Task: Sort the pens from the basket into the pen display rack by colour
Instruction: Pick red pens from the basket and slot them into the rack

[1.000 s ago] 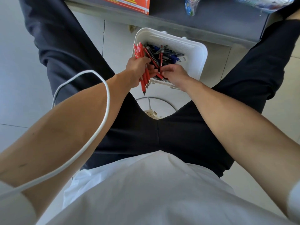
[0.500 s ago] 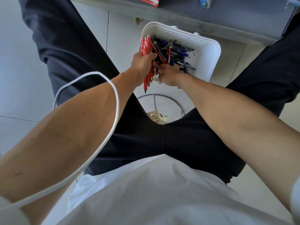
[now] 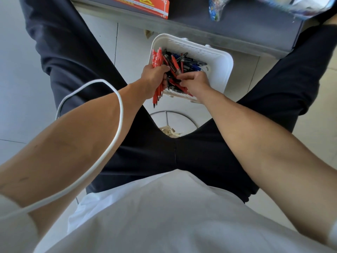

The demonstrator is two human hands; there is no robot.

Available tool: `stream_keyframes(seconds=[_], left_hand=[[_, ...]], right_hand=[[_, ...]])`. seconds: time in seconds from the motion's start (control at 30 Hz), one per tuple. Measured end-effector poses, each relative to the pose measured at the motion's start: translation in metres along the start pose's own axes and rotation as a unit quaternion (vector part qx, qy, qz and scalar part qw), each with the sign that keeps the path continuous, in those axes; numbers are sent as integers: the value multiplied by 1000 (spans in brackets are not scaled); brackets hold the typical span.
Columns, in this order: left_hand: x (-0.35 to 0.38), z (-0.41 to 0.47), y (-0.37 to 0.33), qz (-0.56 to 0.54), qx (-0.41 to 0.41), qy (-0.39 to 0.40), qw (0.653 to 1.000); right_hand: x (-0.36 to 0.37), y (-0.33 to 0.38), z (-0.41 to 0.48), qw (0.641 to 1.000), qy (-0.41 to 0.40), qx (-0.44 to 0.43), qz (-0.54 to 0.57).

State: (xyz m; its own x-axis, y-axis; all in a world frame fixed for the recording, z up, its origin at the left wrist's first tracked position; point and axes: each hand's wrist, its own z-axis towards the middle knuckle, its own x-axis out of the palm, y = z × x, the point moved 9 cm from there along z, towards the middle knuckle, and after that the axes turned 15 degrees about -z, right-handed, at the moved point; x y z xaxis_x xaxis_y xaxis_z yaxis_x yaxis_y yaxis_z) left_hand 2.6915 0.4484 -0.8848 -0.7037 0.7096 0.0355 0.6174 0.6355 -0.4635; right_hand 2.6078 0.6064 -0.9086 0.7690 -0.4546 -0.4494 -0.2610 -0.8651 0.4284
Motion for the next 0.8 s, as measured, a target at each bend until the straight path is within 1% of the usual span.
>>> stream_keyframes(seconds=[0.1,0.33,0.4,0.43,0.5,0.57,0.7,0.8], left_hand=[[3,-4,-3,21,15,9,1000],[8,-27,-10,58,45,27,997],[10,-33,-13,57,57,32,996],[9,-38,-14,57,65,30,996],[6,-45,-15,70,80,21,994],[3,-50,-15,89,91,17,992],[7,-60,-16,132,113,41,984],[13,-70,-23,161,150,56,974]], right_hand=[[-7,13,-19,996,16,-22,90],[-7,33,-54,986,61,-79,131],[-5,38,-63,980,74,-96,160],[-4,39,-67,976,82,-101,173],[-2,36,-74,978,89,-95,162],[-3,25,-75,987,68,-74,125],[-21,-4,-75,995,-24,-35,89],[-33,-8,-84,995,-50,-33,83]])
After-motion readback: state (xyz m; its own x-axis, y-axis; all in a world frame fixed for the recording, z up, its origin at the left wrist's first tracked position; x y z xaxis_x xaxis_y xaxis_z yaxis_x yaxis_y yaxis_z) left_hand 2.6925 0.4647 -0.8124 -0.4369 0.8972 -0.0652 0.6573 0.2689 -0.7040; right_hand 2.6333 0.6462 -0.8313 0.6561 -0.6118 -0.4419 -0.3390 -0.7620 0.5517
